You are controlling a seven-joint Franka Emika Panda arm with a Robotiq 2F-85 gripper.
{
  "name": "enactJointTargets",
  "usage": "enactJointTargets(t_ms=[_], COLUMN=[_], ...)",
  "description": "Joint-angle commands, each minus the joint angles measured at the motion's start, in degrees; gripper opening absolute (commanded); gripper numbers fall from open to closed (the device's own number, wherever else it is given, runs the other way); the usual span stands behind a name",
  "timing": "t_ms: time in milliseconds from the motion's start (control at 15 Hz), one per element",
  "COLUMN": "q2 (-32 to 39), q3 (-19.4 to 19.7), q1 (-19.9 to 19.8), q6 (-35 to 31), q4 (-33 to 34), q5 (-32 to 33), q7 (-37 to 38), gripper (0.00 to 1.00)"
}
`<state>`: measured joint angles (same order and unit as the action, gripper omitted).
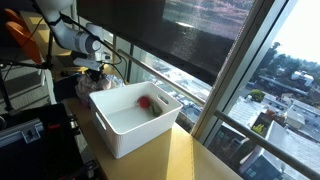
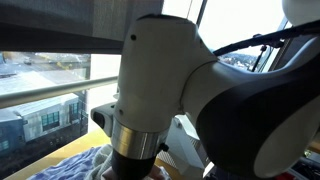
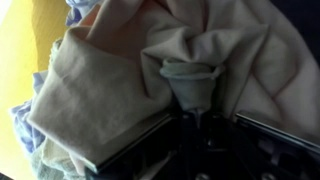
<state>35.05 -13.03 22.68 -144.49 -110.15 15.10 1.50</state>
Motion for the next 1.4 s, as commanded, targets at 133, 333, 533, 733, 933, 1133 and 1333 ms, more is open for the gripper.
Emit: enactJointTargets(t_ms=[133, 333, 533, 733, 933, 1133, 1333], q2=[4.3, -3.6, -11.3, -18.0, -21.8, -21.4, -17.1], q3=[0.4, -1.1, -1.4, 0.0, 2.8, 6.4, 8.9], q1=[-3.5, -4.5, -5.1, -6.5, -10.1, -15.0, -19.1], q6=[1.4, 3.2, 5.2, 9.3, 11.9, 11.4, 10.0], q4=[4.7, 1.9, 0.4, 1.6, 2.9, 4.5, 7.6], q5=[-6.5, -9.9, -11.5, -10.6, -8.7, -7.8, -8.2], q7=[-1.1, -0.6, -1.1, -2.4, -6.2, -11.8, -16.7], gripper=[0.53, 0.73, 0.98, 1.00, 1.00, 1.00, 1.00])
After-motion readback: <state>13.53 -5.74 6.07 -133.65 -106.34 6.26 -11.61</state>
